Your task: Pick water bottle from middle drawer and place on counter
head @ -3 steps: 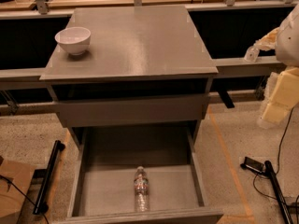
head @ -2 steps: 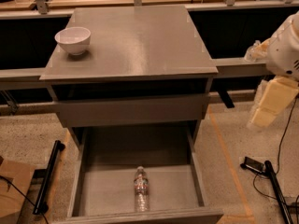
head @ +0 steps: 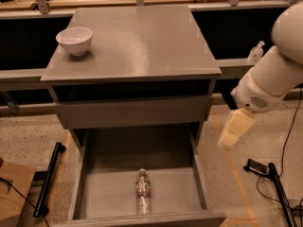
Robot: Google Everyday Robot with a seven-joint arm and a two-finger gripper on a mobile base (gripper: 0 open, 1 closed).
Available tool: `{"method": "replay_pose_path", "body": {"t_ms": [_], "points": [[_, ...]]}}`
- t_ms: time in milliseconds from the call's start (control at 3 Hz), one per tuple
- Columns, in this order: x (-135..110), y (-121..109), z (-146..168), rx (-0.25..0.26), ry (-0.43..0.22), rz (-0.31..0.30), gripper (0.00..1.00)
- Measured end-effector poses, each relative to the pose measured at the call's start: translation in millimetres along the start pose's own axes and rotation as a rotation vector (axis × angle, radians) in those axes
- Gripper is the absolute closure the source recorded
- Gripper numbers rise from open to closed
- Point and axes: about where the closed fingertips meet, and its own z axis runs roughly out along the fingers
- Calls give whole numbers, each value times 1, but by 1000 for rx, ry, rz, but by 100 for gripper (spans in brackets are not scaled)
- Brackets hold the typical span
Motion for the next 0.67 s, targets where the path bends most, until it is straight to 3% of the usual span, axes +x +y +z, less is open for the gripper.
{"method": "replay_pose_path", "body": {"t_ms": [667], "points": [[3, 2, 16, -17, 28, 26, 0]]}}
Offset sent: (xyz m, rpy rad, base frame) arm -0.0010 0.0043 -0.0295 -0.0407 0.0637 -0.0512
